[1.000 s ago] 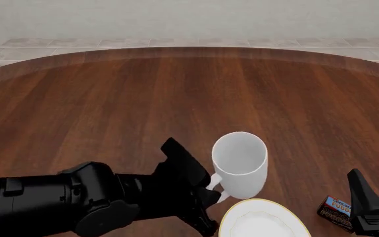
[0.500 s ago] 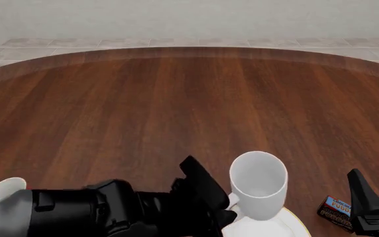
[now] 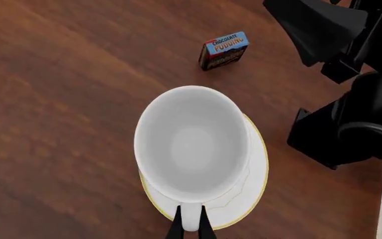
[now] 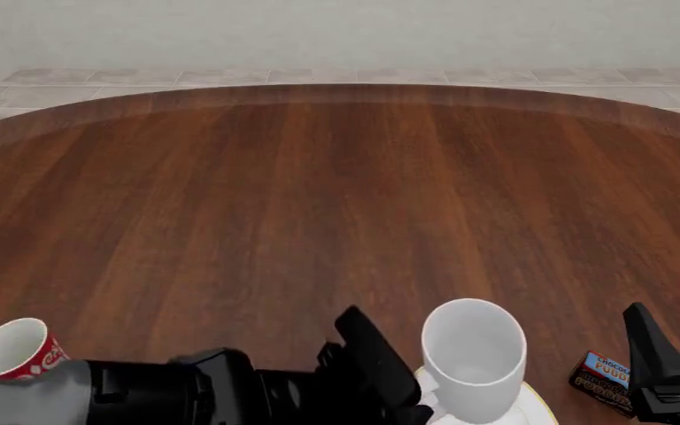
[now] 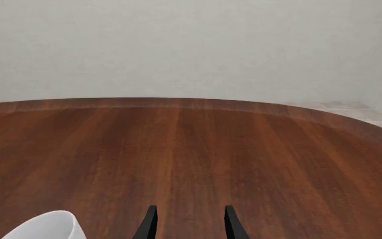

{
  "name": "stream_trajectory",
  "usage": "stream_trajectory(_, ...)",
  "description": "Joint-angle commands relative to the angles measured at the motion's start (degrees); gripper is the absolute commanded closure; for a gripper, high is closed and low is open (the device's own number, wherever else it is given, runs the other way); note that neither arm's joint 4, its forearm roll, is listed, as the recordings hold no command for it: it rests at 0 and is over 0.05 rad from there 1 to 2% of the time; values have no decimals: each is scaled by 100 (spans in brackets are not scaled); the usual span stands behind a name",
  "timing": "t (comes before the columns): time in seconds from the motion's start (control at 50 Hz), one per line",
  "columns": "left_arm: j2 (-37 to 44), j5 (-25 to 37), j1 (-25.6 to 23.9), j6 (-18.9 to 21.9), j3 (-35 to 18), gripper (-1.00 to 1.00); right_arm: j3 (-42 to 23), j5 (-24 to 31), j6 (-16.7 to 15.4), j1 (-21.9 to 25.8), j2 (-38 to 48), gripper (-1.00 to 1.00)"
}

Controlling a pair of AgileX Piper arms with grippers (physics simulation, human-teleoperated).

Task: Put the white mug on the plate.

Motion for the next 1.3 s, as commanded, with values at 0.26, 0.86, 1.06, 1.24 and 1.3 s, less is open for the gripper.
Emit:
stream_trajectory(0.26, 248, -344, -120, 30, 115, 100, 0, 0, 0, 1, 0, -100)
stream_trajectory(0.86, 641, -640, -265, 34, 134, 100, 0, 0, 1, -1, 1, -100)
stream_trajectory(1.06, 700, -659, -275, 52, 142, 100, 0, 0, 1, -1, -1, -100)
stream_trajectory(1.24, 759, -637, -288, 101, 126, 100, 0, 0, 0, -1, 0, -100)
stream_trajectory(1.3, 776, -621, -346, 98, 101, -100, 0, 0, 0, 1, 0, -100)
